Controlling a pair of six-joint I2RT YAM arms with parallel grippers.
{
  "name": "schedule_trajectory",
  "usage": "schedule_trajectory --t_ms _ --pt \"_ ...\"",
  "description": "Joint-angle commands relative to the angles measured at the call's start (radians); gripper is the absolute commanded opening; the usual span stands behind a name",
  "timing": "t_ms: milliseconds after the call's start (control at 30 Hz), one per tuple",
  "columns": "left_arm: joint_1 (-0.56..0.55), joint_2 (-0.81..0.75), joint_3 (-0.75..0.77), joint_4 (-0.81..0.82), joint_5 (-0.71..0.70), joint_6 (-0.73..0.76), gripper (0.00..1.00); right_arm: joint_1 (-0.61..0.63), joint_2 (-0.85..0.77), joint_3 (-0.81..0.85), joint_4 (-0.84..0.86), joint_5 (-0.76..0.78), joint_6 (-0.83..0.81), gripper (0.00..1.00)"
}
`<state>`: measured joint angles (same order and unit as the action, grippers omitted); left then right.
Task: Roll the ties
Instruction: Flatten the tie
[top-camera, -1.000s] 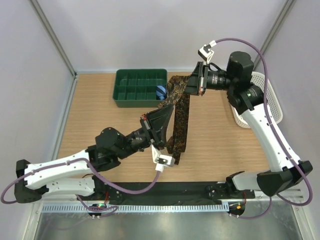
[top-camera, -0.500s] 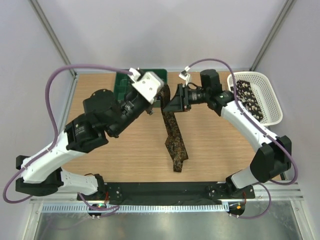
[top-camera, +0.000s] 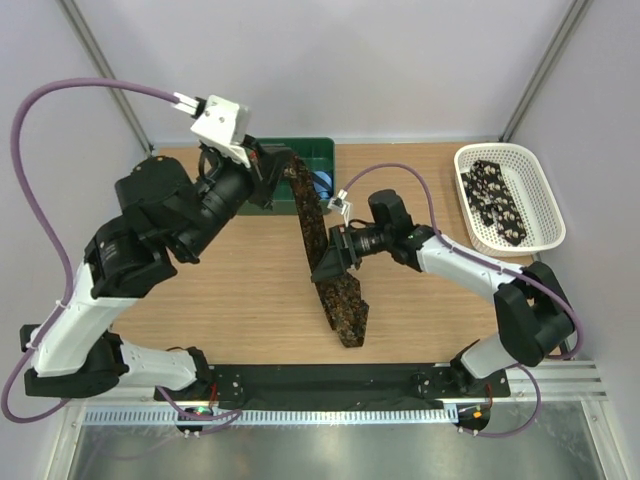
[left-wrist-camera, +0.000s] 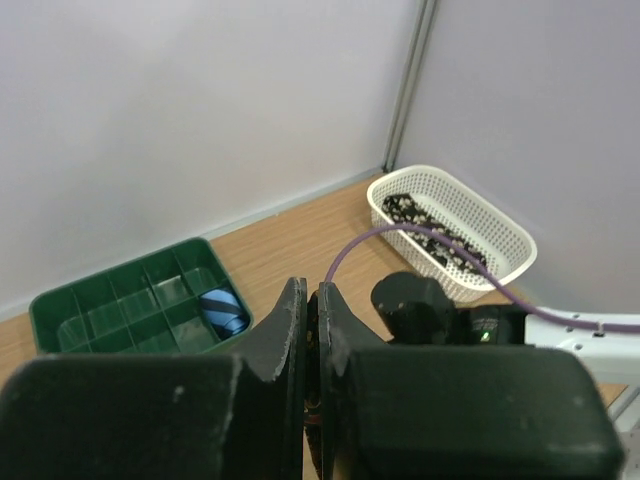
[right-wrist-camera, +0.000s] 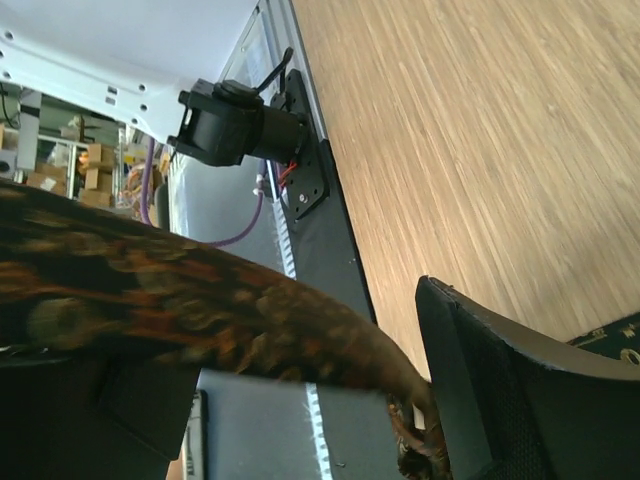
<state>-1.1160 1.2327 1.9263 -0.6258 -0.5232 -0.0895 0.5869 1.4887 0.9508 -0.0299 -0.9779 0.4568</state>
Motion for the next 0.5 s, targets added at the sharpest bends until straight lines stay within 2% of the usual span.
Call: schedule_trajectory --t_ms 0,167,300,400,467 --pt "0.007 -0.006 0.086 0.027 0.011 -0.020 0.00 0.024 0.021 -0.038 0.140 0.011 -0.070 0.89" --pt "0.007 0.019 0.192 0.040 -0.023 0.057 0.00 0.071 0.042 -0.115 0.223 0.031 -0.061 0.90" --pt "0.007 0.033 0.234 0.072 -0.086 0.111 0.01 0.085 0.021 -0.196 0.263 0.053 -0.052 0.83" --pt "0.007 0.037 0.246 0.103 -0.112 0.134 0.01 0.085 0.016 -0.208 0.249 0.047 -0.060 0.73" --pt "0.007 0.039 0.246 0.124 -0.118 0.137 0.01 0.085 0.007 -0.210 0.243 0.068 -0.060 0.73"
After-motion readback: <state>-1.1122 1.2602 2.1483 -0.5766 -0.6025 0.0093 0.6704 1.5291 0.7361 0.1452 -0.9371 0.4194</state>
